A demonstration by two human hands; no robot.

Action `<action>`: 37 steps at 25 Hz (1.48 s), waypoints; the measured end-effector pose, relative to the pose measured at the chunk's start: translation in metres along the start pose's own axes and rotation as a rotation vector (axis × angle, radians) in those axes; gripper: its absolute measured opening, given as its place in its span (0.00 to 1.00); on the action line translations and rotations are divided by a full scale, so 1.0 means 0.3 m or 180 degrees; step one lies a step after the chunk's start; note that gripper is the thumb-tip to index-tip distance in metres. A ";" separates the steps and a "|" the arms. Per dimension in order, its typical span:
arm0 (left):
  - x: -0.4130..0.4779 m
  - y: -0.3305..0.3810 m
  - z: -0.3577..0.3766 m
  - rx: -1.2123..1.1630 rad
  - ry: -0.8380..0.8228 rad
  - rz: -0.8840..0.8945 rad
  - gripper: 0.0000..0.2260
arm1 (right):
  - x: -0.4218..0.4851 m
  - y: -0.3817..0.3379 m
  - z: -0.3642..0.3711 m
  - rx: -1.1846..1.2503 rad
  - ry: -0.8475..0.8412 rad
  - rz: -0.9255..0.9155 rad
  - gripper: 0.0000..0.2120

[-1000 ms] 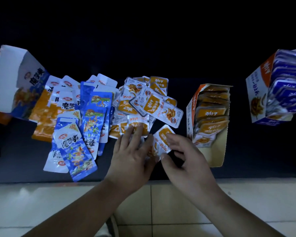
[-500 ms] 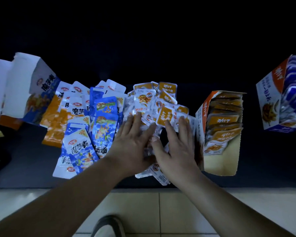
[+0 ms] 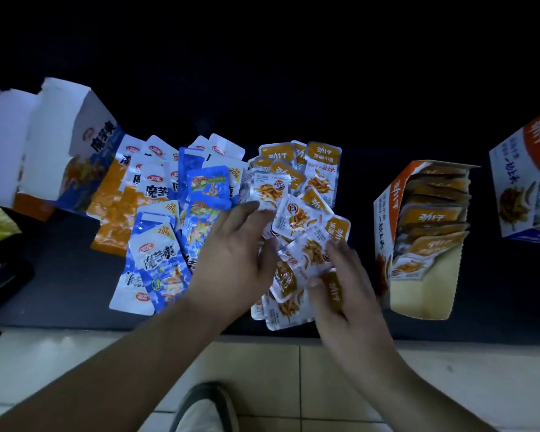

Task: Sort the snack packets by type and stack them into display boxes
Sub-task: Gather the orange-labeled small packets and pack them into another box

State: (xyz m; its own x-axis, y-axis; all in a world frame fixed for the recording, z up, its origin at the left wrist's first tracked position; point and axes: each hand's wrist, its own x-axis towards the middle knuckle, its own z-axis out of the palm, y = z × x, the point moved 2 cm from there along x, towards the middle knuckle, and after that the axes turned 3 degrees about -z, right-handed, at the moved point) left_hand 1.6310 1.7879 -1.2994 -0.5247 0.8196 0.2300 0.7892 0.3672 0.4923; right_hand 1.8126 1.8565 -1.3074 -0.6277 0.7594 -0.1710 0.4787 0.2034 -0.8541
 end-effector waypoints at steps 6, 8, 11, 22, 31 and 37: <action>0.171 0.071 0.096 0.1112 -0.1560 0.0225 0.48 | -0.065 0.003 -0.009 0.0315 -0.0592 0.0640 0.34; 0.167 0.080 0.105 0.1063 -0.1377 0.0101 0.49 | -0.067 0.015 -0.027 0.0220 -0.0514 0.0642 0.34; 0.170 0.095 0.092 0.0593 -0.1397 -0.0369 0.43 | -0.084 0.016 -0.035 0.0066 -0.0396 0.0520 0.34; -0.158 0.219 -0.097 -0.3531 -0.0519 -0.2428 0.16 | -0.058 -0.100 -0.043 0.1251 -0.0150 0.0671 0.41; -0.218 0.252 -0.097 -0.4197 -0.0717 -0.2806 0.13 | -0.091 -0.160 -0.113 0.1424 -0.0037 0.1062 0.20; -0.263 0.315 -0.117 -0.4585 -0.1140 -0.2130 0.21 | -0.100 -0.244 -0.220 0.1480 0.0354 0.1338 0.06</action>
State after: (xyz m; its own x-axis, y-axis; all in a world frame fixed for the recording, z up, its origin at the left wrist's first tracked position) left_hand 1.7359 1.7425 -1.2416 -0.3730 0.8219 -0.4306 -0.5794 0.1561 0.7999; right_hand 1.8370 1.8597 -1.2073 -0.3648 0.7807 -0.5074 0.3380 -0.3967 -0.8534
